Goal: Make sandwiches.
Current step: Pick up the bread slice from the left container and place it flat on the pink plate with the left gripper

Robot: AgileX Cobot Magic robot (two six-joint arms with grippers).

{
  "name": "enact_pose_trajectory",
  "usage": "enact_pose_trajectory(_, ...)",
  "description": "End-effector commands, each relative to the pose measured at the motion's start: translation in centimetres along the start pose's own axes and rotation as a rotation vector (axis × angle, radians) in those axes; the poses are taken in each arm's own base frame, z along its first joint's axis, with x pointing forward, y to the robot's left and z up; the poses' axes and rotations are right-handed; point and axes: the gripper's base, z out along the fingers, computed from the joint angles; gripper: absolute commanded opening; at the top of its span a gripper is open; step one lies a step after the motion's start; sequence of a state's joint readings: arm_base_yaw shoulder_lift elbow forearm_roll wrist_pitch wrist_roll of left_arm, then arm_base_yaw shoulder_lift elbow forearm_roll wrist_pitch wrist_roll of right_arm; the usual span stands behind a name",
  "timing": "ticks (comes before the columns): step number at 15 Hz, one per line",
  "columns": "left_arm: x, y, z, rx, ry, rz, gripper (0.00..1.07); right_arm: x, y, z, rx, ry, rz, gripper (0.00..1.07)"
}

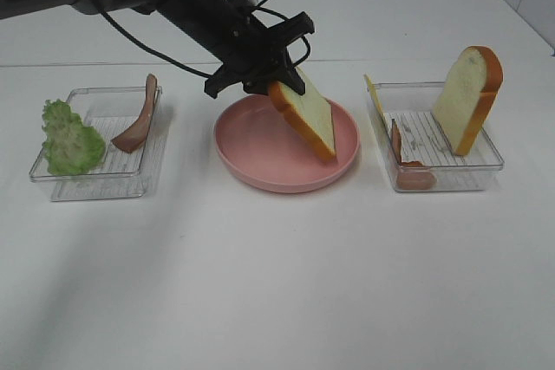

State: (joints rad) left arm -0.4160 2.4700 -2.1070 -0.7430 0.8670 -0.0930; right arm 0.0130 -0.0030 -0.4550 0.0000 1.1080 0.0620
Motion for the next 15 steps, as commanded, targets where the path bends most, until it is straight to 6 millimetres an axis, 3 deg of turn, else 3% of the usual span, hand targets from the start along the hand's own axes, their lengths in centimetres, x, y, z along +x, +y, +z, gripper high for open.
enact_pose_trajectory(1, 0.27, 0.26, 0.97, 0.023, 0.015, -0.032, 0.0, 0.24, -0.01, -0.28, -0.001, -0.038, -0.002, 0.98)
enact_pose_trajectory(4, 0.25, 0.85, 1.44, -0.001, 0.01, -0.027, 0.0, 0.24, -0.01, -0.28, -0.001, -0.038, -0.002, 0.98)
enact_pose_trajectory(5, 0.24, 0.92, 1.44, -0.009, 0.008, -0.033, 0.07, 0.24, -0.01, -0.28, -0.001, -0.038, -0.002, 0.98)
enact_pose_trajectory(6, 0.25, 1.08, 1.44, -0.027, 0.009, -0.034, 0.27, 0.24, -0.01, -0.28, -0.001, -0.038, -0.002, 0.98)
enact_pose_trajectory(7, 0.28, 1.15, 1.44, -0.034, 0.011, -0.028, 0.37, 0.24, -0.01, -0.28, -0.001, -0.038, -0.002, 0.98)
enact_pose_trajectory(10, 0.26, 1.19, 1.41, -0.043, 0.012, -0.022, 0.98, 0.24, -0.01, -0.28, -0.001, -0.038, -0.002, 0.98)
enact_pose_trajectory(15, 0.44, 0.68, 0.71, -0.068, 0.07, 0.003, 1.02, 0.24, -0.01, -0.28, -0.001, -0.038, -0.002, 0.98)
